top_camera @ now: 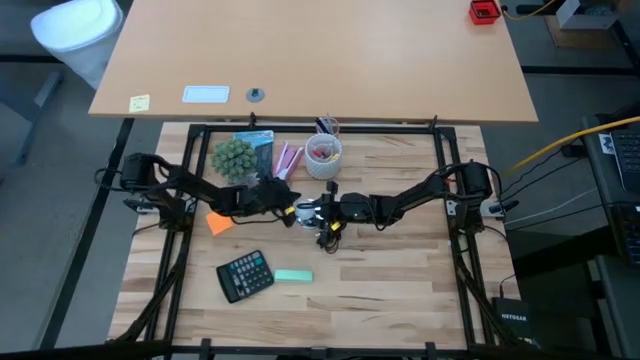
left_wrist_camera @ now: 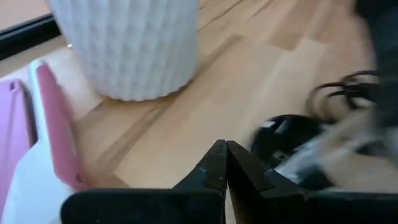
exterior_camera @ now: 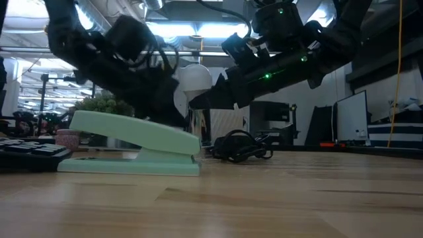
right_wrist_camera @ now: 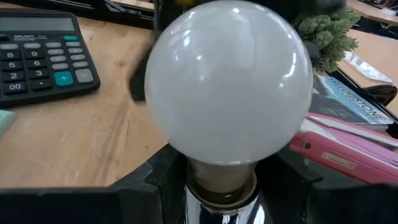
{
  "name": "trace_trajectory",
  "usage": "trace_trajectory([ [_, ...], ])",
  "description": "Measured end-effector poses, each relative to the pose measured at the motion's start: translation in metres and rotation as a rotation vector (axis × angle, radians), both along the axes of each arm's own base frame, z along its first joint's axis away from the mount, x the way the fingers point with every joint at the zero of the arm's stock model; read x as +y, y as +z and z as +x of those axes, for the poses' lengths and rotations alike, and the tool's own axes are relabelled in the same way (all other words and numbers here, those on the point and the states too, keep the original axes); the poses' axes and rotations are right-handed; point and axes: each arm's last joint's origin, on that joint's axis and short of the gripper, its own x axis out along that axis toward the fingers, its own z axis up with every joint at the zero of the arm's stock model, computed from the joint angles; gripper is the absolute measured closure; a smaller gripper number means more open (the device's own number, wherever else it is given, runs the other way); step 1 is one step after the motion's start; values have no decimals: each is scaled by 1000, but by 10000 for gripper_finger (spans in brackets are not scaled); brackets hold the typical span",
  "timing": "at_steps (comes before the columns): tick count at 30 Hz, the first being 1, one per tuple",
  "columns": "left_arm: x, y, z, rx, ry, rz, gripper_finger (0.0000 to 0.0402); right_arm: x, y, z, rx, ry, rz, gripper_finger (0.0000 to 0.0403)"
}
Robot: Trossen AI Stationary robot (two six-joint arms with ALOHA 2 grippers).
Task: Screw lightbulb
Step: Remove the lightbulb from the lamp
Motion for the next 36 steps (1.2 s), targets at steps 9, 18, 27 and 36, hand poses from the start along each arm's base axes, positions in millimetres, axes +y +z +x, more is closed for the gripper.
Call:
trace_trajectory([
  [9, -33, 19, -7, -16, -103, -46, 401, 0, 0, 0, 0, -4, -1, 229],
  [18, -63, 6, -8, 13, -163, -130, 401, 0, 0, 0, -1, -7, -1, 229],
  [27, -70, -12, 0, -14, -181, -170, 401, -1, 0, 0, 0, -10, -2, 229],
  [36, -71, -21, 4, 7, -167, -185, 401, -1, 0, 0, -1, -10, -2, 229],
])
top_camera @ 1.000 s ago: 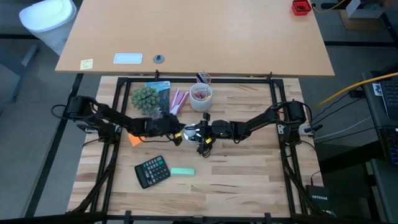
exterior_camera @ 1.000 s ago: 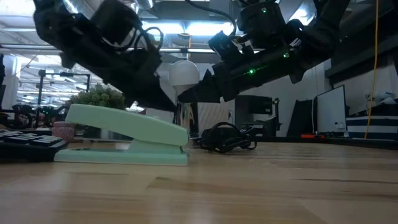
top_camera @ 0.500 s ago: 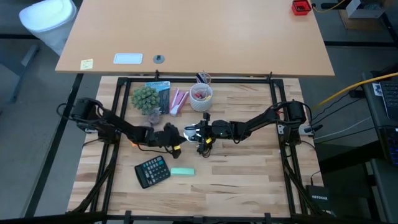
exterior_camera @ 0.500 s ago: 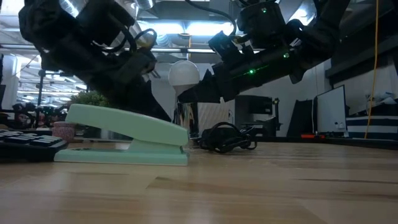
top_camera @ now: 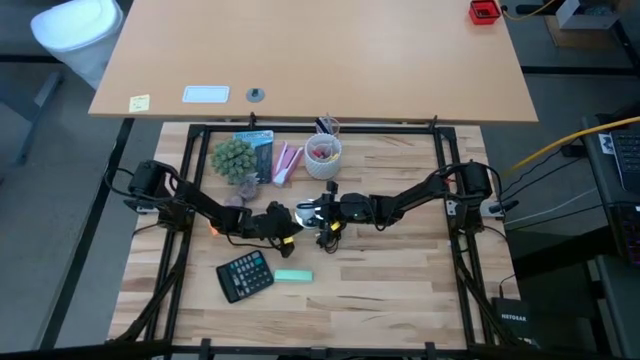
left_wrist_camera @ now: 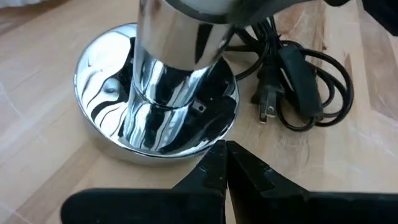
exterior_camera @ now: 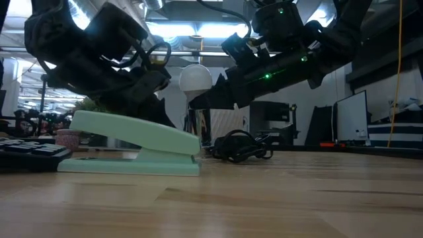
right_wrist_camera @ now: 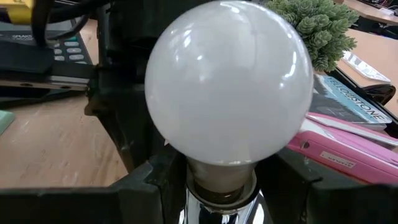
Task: Screw lightbulb
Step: Remove the lightbulb from the lamp
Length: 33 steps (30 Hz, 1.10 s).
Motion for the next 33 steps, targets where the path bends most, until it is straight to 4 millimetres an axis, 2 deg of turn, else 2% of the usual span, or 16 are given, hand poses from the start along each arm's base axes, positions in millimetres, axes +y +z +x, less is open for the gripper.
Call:
trace_trajectory([
  [12, 6, -1, -1, 10, 111, 81, 401, 0, 0, 0, 0, 2, 10, 229],
  [22, 30, -1, 0, 45, 171, 118, 401, 0, -1, 0, 2, -3, 19, 229],
  [33, 44, -2, -1, 97, 160, 213, 401, -8, -1, 0, 10, -11, 27, 229],
])
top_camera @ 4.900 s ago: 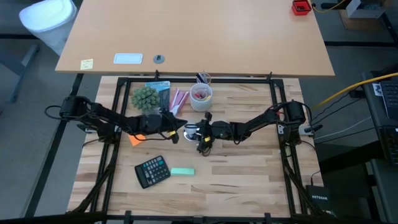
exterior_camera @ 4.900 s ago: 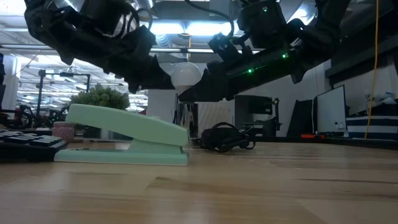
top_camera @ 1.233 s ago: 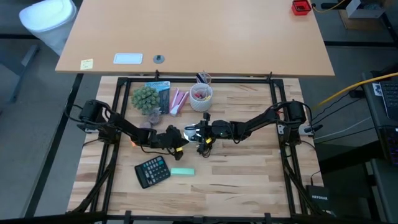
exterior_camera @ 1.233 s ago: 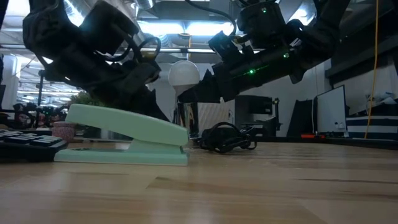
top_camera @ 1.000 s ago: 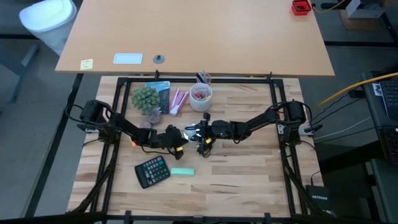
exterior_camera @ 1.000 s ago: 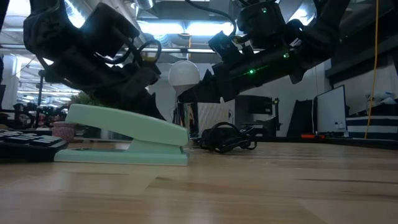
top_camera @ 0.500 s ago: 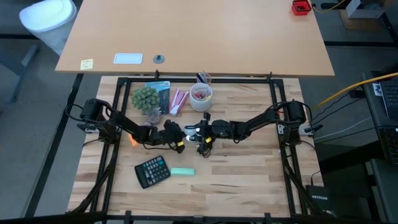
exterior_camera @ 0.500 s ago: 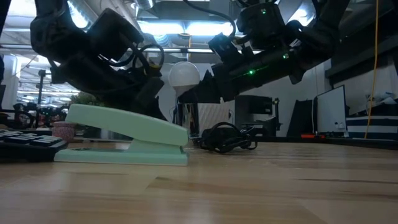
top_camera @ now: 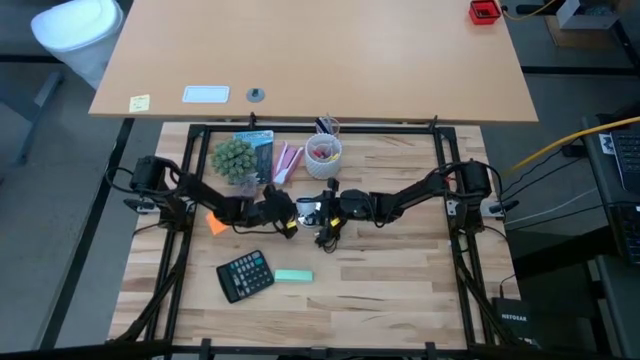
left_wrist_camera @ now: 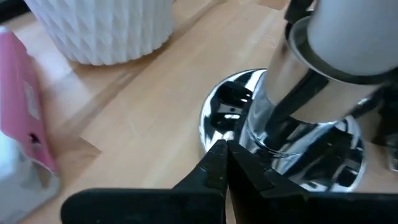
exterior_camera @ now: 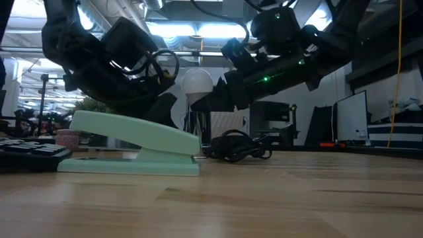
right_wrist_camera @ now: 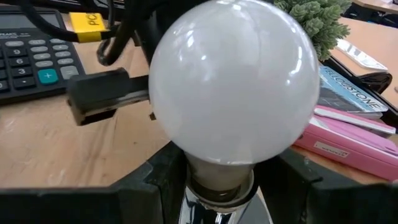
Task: Screw lightbulb
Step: Remove the lightbulb from the lamp
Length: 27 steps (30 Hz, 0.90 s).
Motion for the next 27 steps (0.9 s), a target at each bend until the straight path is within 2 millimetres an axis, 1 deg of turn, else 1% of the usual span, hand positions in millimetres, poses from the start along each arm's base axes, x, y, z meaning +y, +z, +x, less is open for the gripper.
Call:
trace_trajectory([
  [3, 7, 0, 0, 7, 7, 22, 401, -4, 0, 0, 0, -1, 5, 229],
  [8, 21, 1, 0, 0, 49, 65, 401, -4, 0, 0, -3, -1, 18, 229],
  [10, 27, 4, 2, -28, 61, 80, 401, -4, 0, 0, -3, -2, 21, 229],
  [14, 34, 6, 2, -52, 88, 66, 401, -4, 0, 0, -3, -16, 18, 229],
  [17, 29, 11, 3, -88, 78, 58, 401, -5, 0, 0, -4, -31, 15, 229],
  [23, 4, 20, 4, -119, -17, 48, 401, -5, 0, 0, -4, -34, 15, 229],
  [27, -12, 21, 2, -107, -55, 16, 401, -5, 0, 0, -4, -38, 13, 229],
])
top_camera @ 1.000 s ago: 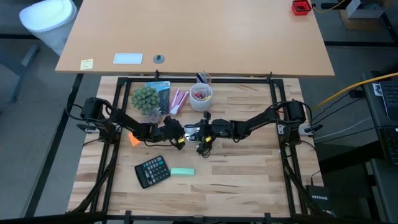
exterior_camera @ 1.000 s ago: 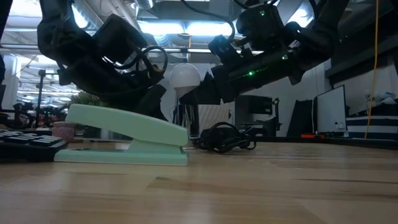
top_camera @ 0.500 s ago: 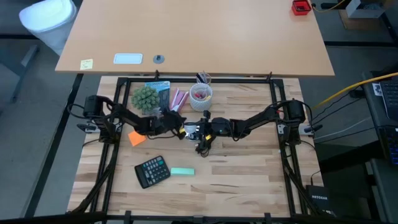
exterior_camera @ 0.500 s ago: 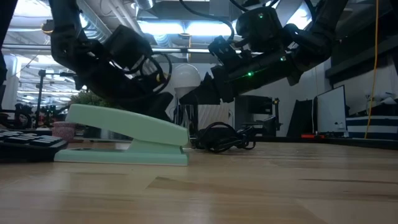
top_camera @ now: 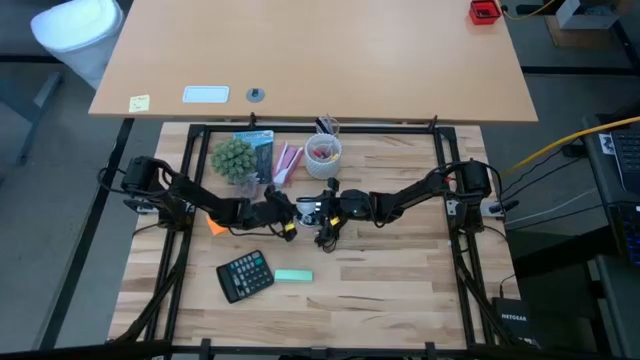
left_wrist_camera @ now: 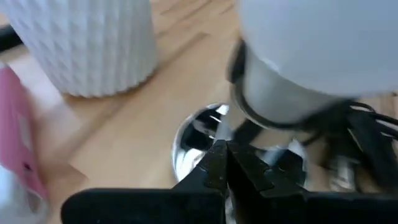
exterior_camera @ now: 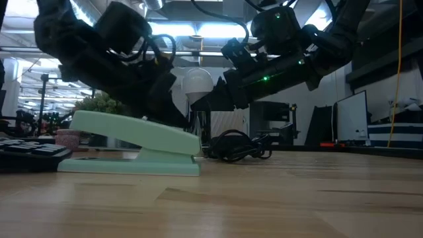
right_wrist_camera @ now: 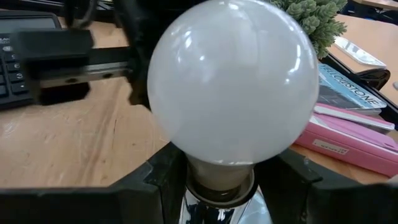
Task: Screw lightbulb
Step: Remove the lightbulb from the lamp
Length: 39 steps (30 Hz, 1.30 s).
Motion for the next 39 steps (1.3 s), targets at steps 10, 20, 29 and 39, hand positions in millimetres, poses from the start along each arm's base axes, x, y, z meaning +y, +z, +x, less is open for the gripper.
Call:
trace_trajectory([
  [10, -37, 3, 2, -74, -125, -129, 401, 0, 0, 0, -2, -2, 0, 229],
  [20, -54, -3, 54, -62, -248, -15, 401, 0, 0, 0, -5, -2, 0, 229],
  [29, -40, -20, 71, 41, -181, -8, 401, -2, 0, 0, -4, -26, -7, 229],
  [39, -47, -16, 65, 125, -225, 27, 401, -1, 1, 0, -2, -41, -17, 229],
])
